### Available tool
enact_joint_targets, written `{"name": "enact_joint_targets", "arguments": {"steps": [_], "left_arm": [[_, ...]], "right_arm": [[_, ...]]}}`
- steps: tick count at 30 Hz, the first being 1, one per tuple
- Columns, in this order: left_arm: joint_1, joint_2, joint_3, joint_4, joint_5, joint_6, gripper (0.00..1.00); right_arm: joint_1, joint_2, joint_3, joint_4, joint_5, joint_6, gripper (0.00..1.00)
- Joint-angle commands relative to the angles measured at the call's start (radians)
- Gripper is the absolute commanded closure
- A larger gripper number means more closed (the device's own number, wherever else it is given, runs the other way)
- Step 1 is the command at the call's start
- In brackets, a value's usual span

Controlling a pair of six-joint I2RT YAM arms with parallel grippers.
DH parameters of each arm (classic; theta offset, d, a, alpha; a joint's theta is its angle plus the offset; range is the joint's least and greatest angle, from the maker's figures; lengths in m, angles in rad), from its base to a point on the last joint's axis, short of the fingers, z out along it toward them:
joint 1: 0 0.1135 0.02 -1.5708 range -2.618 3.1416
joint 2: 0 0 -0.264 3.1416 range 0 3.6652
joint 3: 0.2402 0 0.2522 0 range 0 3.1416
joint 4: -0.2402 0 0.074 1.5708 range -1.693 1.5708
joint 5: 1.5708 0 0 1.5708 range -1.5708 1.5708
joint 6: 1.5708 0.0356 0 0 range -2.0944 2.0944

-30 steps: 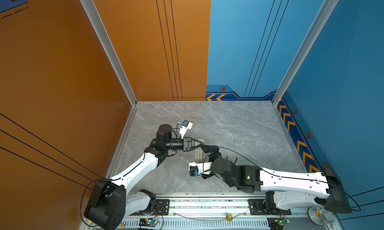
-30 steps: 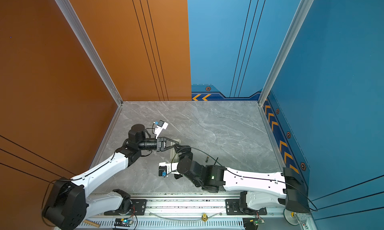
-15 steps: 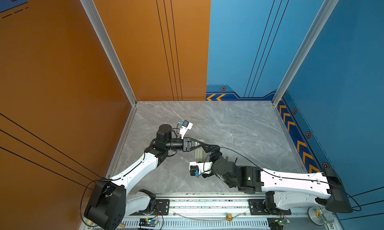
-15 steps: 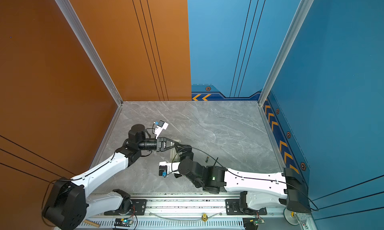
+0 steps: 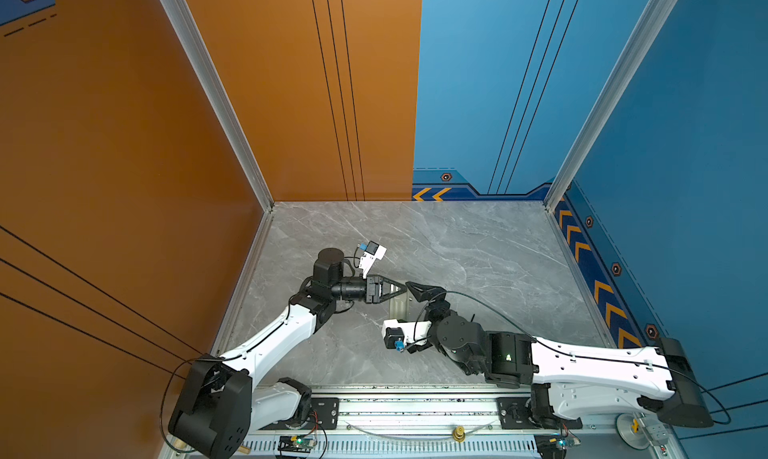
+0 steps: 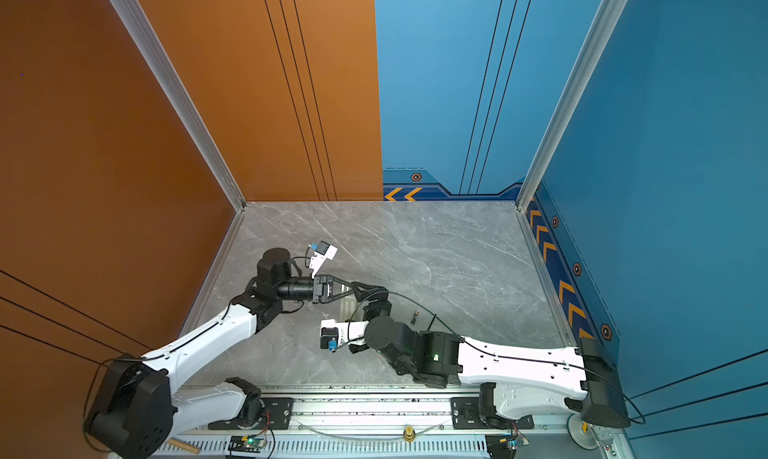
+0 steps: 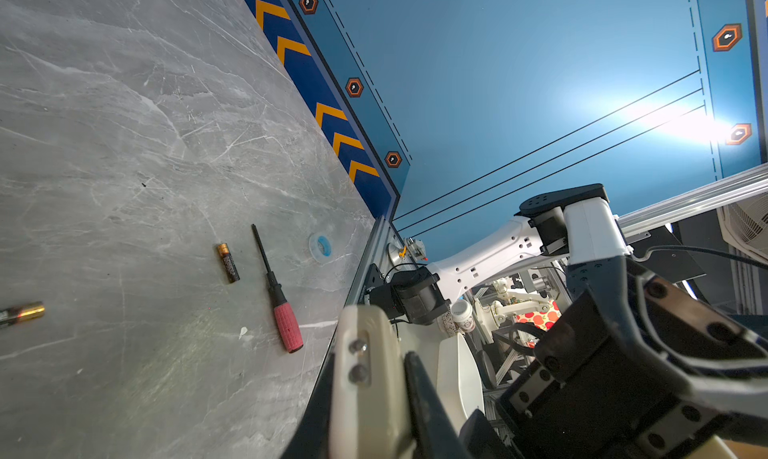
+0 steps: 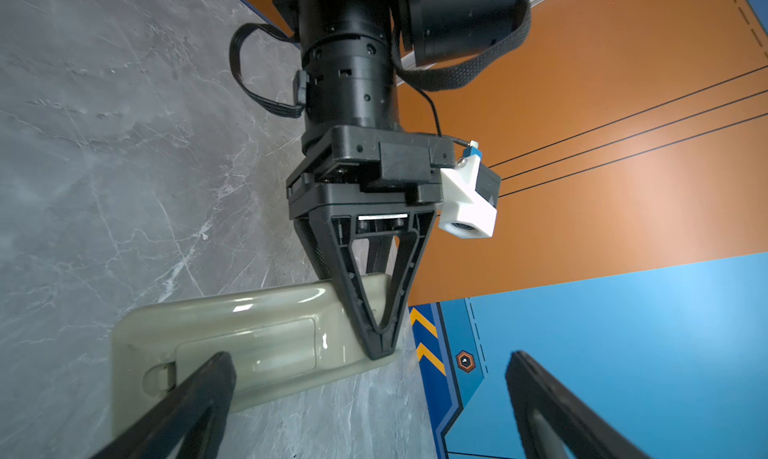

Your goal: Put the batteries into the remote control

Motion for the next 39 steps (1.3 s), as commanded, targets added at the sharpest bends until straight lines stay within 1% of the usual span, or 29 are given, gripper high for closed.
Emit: {"name": "enact_joint_targets", "arguments": {"steps": [1,5,19,31,39], "left_arm": [[-0.001,-0.013,-0.010,0.000,0.042,-0.004,1.00],[-0.004,-0.016,-0.010,0.000,0.045,-0.003,1.00],[-0.012,-0.017,-0.007,0.000,0.050,-0.003,1.00],[-0.016,-0.017,-0.007,0.007,0.057,-0.006,1.00],[-0.027,-0.018,-0.011,0.033,0.069,-0.019,1.00]], "right_arm": [[0.004,-0.002,0.012,-0.084,-0.046,0.052,0.00],[-0.008,0.017,0.029,-0.130,-0.068,0.079,0.00],[-0.037,0.046,0.042,-0.135,-0.113,0.097,0.00],[-0.056,0.047,0.027,-0.108,-0.146,0.106,0.00],[-0.075,0.039,-0.026,-0.039,-0.176,0.097,0.00]]}}
